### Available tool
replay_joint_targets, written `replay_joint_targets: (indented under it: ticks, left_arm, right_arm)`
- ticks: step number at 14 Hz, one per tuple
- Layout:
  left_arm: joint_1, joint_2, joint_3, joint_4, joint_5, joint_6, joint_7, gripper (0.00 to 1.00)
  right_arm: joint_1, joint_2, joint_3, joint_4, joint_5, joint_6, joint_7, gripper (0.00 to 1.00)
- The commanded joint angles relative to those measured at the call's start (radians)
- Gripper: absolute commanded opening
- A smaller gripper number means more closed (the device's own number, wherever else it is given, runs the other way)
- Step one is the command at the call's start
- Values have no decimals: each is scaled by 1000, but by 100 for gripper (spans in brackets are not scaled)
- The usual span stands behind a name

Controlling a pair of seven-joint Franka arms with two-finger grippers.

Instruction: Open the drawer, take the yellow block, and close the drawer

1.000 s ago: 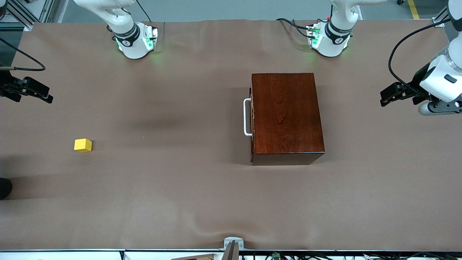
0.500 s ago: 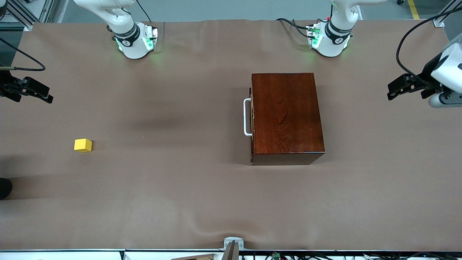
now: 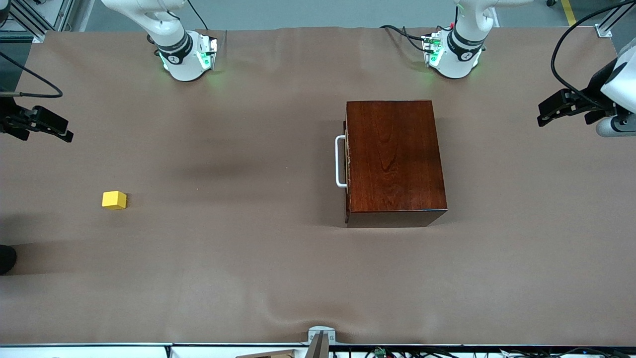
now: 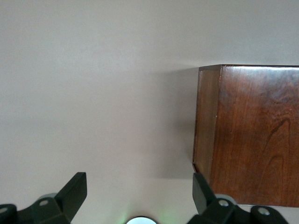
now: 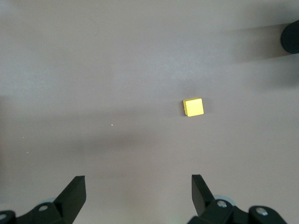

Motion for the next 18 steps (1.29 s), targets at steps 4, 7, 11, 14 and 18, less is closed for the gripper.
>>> replay_joint_targets:
  ticks: [4, 7, 11, 14, 18]
  left_arm:
    - [5, -3, -4, 8, 12, -16, 22, 100]
    - [5, 3, -4, 3, 12, -13, 22, 100]
    - [8, 11, -1, 3, 7, -4, 21, 100]
    - [16, 13, -1, 3, 7, 6, 21, 100]
    - [14, 11, -1, 3, 9, 6, 21, 100]
  right_arm:
    - [16, -8, -10, -5, 8, 0, 6, 100]
    - [16, -8, -10, -5, 8, 0, 6, 100]
    - [16, -8, -10, -5, 8, 0, 6, 100]
    - [16, -8, -10, -5, 8, 0, 6, 100]
    - [16, -8, -10, -5, 8, 0, 6, 100]
